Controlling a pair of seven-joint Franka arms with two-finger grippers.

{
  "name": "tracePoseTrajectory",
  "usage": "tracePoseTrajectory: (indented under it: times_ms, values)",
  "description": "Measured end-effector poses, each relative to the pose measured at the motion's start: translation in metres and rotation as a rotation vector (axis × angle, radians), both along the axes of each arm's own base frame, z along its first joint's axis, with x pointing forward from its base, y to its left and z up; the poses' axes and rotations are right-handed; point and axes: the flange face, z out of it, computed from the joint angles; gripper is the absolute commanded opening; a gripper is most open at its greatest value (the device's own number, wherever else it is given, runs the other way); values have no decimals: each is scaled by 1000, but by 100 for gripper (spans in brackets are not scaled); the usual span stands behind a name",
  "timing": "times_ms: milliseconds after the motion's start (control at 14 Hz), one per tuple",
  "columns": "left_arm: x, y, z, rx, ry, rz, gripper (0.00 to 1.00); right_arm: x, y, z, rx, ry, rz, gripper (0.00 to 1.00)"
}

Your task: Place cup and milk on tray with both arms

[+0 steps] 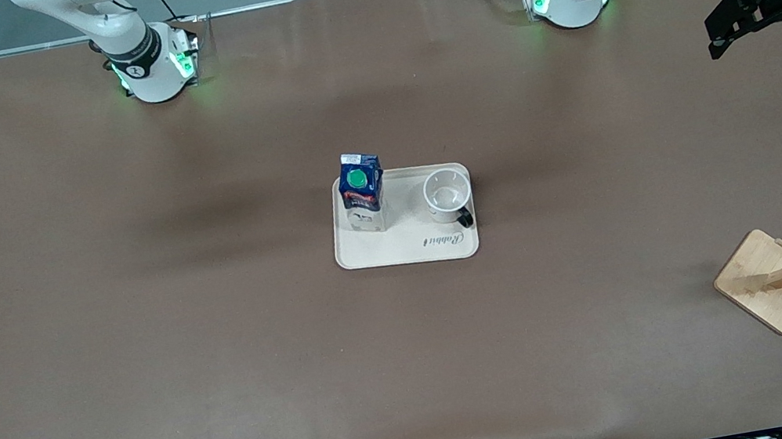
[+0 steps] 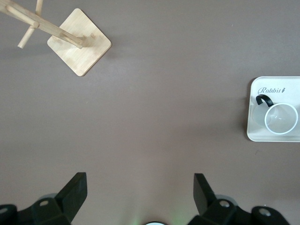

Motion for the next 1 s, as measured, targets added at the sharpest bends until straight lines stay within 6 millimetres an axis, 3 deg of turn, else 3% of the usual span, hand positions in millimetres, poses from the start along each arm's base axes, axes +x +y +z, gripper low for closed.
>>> tracePoseTrajectory:
  times_ms: [1000]
  values:
    - [4, -1, -5, 1, 19, -1, 100, 2, 0, -2, 0, 3, -3, 100]
